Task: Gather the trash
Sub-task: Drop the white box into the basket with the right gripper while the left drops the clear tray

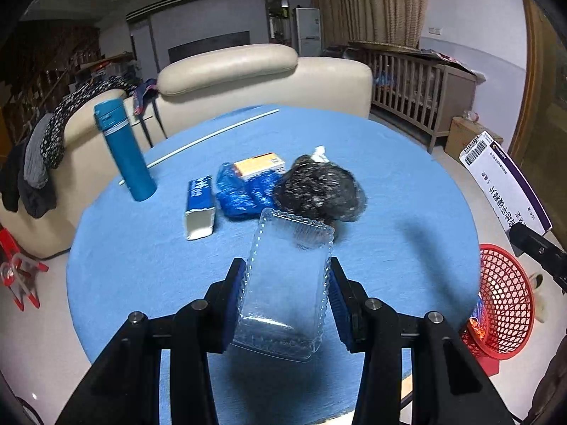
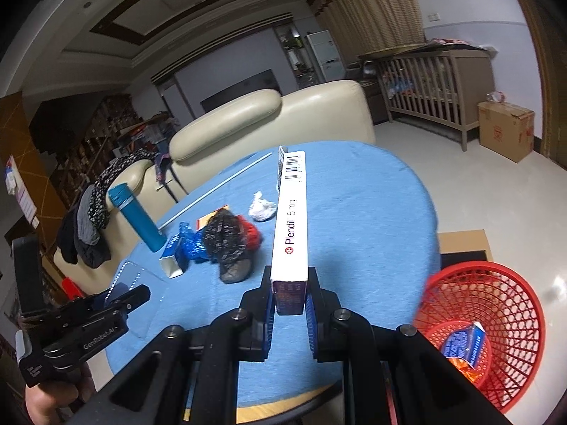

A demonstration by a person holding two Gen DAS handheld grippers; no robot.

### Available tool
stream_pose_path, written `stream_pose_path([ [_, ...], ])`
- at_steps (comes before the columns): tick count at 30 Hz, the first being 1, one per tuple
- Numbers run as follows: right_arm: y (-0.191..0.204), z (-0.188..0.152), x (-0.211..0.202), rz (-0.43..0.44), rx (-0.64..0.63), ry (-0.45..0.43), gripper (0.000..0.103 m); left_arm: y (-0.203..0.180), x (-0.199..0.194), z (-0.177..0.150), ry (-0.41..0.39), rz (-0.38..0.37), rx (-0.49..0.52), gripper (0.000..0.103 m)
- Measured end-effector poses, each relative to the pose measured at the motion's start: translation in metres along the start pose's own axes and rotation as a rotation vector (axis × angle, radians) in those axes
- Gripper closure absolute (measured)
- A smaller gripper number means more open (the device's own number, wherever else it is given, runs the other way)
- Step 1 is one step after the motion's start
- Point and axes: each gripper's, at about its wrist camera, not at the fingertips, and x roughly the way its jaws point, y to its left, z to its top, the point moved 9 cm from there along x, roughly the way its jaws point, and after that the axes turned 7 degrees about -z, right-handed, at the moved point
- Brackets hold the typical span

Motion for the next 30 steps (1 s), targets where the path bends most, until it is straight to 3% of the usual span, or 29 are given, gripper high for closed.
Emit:
stream_pose_path([
  [17, -0.13, -0.012, -0.023, -0.173, 0.172, -0.016, 0.087, -0.116, 0.019, 0.007, 0.035, -0.173, 0.162, 0.056],
  [30, -0.219, -0.049, -0.018, -0.289, 0.289, 0.064, 0.087, -0.198, 0.04, 0.004, 0.083, -0.295, 0.268, 0.056],
])
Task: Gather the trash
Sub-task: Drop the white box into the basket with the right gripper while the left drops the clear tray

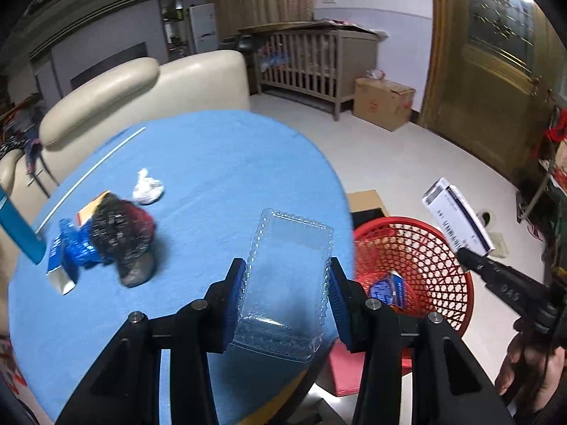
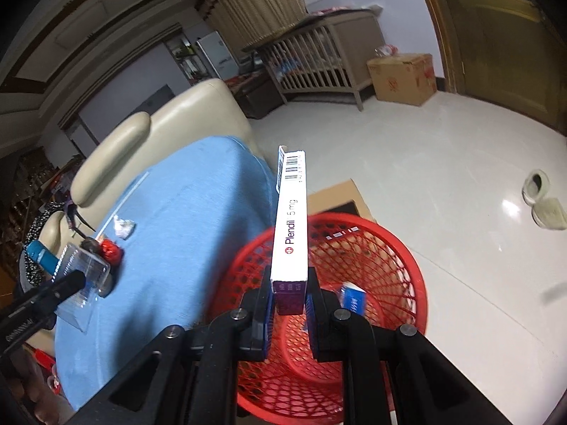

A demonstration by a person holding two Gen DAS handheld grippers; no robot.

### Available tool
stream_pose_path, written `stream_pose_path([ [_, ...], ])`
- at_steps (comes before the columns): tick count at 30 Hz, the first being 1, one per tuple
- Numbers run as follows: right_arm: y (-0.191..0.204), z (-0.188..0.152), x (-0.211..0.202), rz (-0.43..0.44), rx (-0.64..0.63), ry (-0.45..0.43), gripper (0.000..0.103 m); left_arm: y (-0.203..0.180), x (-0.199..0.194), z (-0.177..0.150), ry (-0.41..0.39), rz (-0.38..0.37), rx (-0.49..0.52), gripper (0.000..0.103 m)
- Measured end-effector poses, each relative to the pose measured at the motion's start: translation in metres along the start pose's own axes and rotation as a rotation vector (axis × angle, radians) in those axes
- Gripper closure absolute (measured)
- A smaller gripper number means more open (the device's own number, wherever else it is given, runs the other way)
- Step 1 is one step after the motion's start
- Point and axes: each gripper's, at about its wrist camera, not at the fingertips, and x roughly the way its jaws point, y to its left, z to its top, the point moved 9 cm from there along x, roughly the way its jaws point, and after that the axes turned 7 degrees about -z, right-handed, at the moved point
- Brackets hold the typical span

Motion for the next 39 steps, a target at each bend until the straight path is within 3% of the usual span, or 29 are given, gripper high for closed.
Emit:
stream_pose_path([
  [11, -0.039, -0.024, 0.029, -0.055, 0.061, 0.1, 0.084, -0.035, 0.029, 0.002, 0.047, -0.042, 0.052, 0.056],
  [14, -0.051, -0.025, 0.033, -0.072, 0.084, 0.111, 0.074, -0.042, 0.038, 0.001, 0.061, -0.051, 0.06, 0.056],
  [15, -0.054, -0.024, 0.033, -0.073, 0.092, 0.109, 0.067, -0.045, 0.041, 0.0, 0.067, -0.056, 0.063, 0.056],
  [16, -0.059, -0.023, 0.032, -0.071, 0.107, 0.103, 0.047, -0.046, 0.043, 0.001, 0.07, -0.058, 0.063, 0.056],
  [18, -0.064, -0.017, 0.025, -0.062, 0.135, 0.069, 0.028, -0.051, 0.049, 0.001, 0.078, -0.069, 0.069, 0.056],
  [24, -0.075, 0.009, 0.002, -0.067, 0.194, -0.025, 0.028, -0.078, 0.062, 0.003, 0.101, -0.116, 0.119, 0.056],
  [28, -0.084, 0.022, -0.01, -0.066, 0.237, -0.073, 0.028, -0.107, 0.072, -0.003, 0.146, -0.201, 0.159, 0.051],
  [32, -0.089, 0.032, -0.018, -0.059, 0.271, -0.089, 0.028, -0.126, 0.084, -0.013, 0.205, -0.228, 0.214, 0.026],
  [35, -0.087, 0.036, -0.022, -0.059, 0.27, -0.099, 0.028, -0.125, 0.086, -0.017, 0.213, -0.228, 0.231, 0.026],
  [39, -0.077, 0.039, -0.021, -0.056, 0.254, -0.098, 0.028, -0.104, 0.079, -0.009, 0.188, -0.235, 0.161, 0.026],
])
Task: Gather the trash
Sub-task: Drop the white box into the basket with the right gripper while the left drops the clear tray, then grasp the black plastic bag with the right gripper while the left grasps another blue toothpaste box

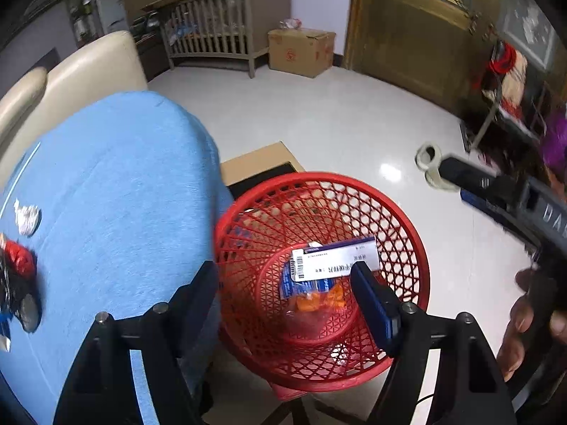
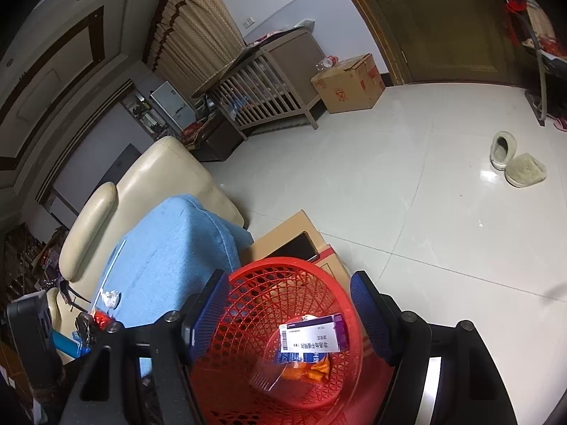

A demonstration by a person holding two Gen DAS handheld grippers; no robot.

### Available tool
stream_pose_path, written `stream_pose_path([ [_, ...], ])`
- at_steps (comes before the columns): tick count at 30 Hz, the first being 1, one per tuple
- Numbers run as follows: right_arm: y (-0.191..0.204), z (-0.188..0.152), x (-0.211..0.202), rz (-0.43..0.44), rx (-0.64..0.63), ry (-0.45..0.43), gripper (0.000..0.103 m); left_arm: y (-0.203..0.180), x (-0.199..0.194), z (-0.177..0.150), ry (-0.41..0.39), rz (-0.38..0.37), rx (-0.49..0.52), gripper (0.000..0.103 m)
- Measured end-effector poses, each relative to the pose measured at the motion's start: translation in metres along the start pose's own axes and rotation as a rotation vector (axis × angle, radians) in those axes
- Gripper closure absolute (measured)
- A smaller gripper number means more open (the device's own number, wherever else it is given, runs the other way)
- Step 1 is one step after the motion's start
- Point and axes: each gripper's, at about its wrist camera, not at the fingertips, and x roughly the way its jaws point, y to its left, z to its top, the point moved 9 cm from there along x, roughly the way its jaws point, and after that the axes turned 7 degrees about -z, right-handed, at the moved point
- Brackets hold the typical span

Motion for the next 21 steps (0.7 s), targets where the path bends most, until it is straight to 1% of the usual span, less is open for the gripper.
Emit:
stream_pose_path([
  [5, 0.018, -0.009, 0.006, 0.012, -0.04, 0.032, 0.028, 0.037, -0.028, 0.002, -0.066, 0.017, -0.092, 0.026],
  [9, 0.039, -0.019, 0.01, 0.022, -0.09, 0.059, 0.028, 0.066, -0.048, -0.007, -0.104, 0.038, -0.162, 0.026],
  [15, 0.075, -0.037, 0.018, 0.046, -0.168, 0.101, 0.028, 0.117, -0.081, -0.04, -0.148, 0.082, -0.277, 0.026],
  [18, 0.105, -0.05, 0.02, 0.066, -0.233, 0.125, 0.028, 0.139, -0.089, -0.057, -0.162, 0.102, -0.324, 0.026],
  [21, 0.133, -0.064, 0.021, 0.089, -0.298, 0.144, 0.028, 0.168, -0.104, -0.082, -0.179, 0.141, -0.384, 0.026],
])
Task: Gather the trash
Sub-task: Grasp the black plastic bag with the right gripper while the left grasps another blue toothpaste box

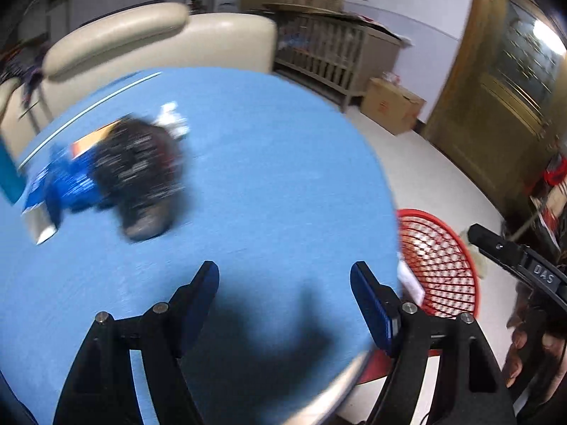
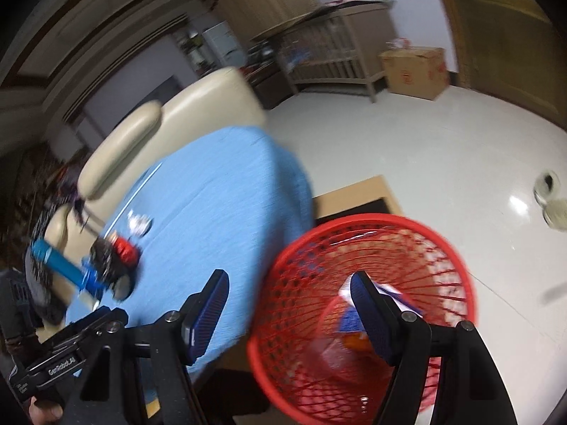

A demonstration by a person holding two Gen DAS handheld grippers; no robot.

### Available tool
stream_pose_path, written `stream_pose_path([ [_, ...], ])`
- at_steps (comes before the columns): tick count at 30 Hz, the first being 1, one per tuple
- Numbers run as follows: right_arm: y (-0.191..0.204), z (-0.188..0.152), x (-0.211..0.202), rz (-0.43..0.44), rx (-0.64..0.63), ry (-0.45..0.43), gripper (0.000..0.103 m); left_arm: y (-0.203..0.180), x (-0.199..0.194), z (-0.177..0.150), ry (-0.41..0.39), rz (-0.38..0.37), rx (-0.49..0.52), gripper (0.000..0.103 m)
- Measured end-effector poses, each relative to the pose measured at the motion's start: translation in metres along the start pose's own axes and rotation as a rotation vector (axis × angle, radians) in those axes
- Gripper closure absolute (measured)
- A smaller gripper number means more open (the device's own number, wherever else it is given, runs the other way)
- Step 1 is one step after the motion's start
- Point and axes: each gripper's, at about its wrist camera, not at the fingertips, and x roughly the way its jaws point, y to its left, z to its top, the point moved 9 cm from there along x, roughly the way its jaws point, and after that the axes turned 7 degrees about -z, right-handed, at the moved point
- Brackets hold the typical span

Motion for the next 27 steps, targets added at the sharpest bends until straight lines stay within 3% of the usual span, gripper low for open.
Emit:
stream_pose_path([
  [9, 0.135, -0.024, 0.025, 0.112, -0.275, 0.075, 0.028, 0.122, -0.034, -0.027, -0.067, 0.13, -0.233, 0.026],
  [18, 0.264, -0.053, 0.07, 0.229, -0.469, 0.158, 0.028, 0.204, -0.061, -0.047, -0.122, 0.209, -0.371, 0.026],
  [27, 0.314, -0.057, 0.125, 0.178, -0.5, 0.188, 0.028, 0.236, -0.068, -0.04, -0.14, 0.209, -0.415, 0.026],
])
